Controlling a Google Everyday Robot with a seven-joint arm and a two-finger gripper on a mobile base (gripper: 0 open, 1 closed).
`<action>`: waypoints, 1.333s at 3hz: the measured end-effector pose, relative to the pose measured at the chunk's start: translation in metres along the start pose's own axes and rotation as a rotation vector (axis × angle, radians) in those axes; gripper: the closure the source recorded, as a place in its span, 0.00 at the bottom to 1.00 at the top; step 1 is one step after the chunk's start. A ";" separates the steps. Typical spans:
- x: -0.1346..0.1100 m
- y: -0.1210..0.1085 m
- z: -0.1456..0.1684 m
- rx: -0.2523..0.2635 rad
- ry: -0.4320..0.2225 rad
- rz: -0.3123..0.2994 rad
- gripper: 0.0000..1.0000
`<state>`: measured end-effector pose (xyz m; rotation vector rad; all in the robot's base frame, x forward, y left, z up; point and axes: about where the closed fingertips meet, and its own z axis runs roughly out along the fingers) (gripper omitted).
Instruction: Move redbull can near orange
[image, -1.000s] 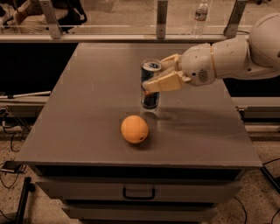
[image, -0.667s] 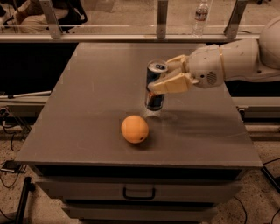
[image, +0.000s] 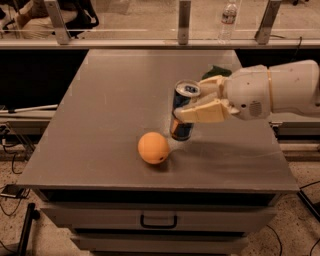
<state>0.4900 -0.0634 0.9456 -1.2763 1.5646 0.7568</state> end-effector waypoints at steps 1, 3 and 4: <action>0.011 0.019 -0.014 0.066 0.004 0.038 1.00; 0.023 0.028 -0.027 0.117 0.015 0.069 1.00; 0.027 0.033 -0.017 0.061 0.018 0.040 0.97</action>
Offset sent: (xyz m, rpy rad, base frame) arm -0.0370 -0.0363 -0.0154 0.0113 0.0194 -0.1727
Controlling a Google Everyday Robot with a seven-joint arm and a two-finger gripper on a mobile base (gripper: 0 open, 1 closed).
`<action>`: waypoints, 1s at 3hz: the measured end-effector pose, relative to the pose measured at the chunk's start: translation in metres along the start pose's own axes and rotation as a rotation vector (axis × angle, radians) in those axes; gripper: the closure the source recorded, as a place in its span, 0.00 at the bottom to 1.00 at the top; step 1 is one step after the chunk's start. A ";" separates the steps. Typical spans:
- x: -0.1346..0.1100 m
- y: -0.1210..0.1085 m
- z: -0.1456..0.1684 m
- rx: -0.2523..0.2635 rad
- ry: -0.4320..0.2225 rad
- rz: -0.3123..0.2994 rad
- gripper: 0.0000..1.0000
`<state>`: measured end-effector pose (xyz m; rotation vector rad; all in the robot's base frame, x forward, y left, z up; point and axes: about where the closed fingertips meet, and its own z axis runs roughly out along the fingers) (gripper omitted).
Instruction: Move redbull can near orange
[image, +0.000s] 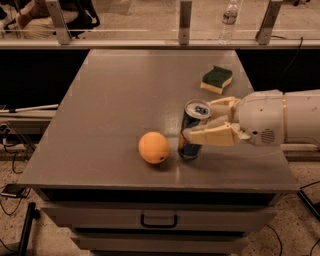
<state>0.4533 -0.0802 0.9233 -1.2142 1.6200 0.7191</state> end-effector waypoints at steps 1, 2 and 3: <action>0.003 0.003 0.008 -0.048 -0.018 -0.004 0.75; 0.002 0.004 0.011 -0.057 -0.020 -0.007 0.52; 0.000 0.006 0.013 -0.062 -0.018 -0.011 0.20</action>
Offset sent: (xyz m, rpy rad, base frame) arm 0.0002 0.0072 -0.0057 0.0184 0.0086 0.0479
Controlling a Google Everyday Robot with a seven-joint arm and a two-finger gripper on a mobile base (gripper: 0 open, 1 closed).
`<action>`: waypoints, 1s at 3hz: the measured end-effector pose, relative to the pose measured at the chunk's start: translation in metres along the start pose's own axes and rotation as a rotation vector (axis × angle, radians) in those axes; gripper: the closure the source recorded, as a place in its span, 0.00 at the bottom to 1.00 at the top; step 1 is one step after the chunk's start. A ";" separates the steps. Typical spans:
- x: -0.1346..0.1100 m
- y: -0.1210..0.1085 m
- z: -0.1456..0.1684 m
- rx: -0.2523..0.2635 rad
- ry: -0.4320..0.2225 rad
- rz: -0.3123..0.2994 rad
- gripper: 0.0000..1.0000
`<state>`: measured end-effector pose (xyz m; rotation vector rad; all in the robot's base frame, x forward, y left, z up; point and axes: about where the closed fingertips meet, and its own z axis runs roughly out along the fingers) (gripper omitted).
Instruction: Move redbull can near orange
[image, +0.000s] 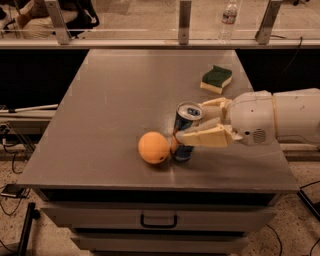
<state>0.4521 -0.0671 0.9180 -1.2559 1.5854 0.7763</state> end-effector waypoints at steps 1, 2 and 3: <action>-0.001 0.001 0.002 -0.004 0.001 -0.003 0.00; -0.015 -0.010 -0.028 0.042 -0.024 -0.021 0.00; -0.015 -0.010 -0.028 0.042 -0.024 -0.021 0.00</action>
Offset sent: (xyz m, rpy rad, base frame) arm -0.0004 0.0016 0.0004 -0.0012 -0.0007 0.0028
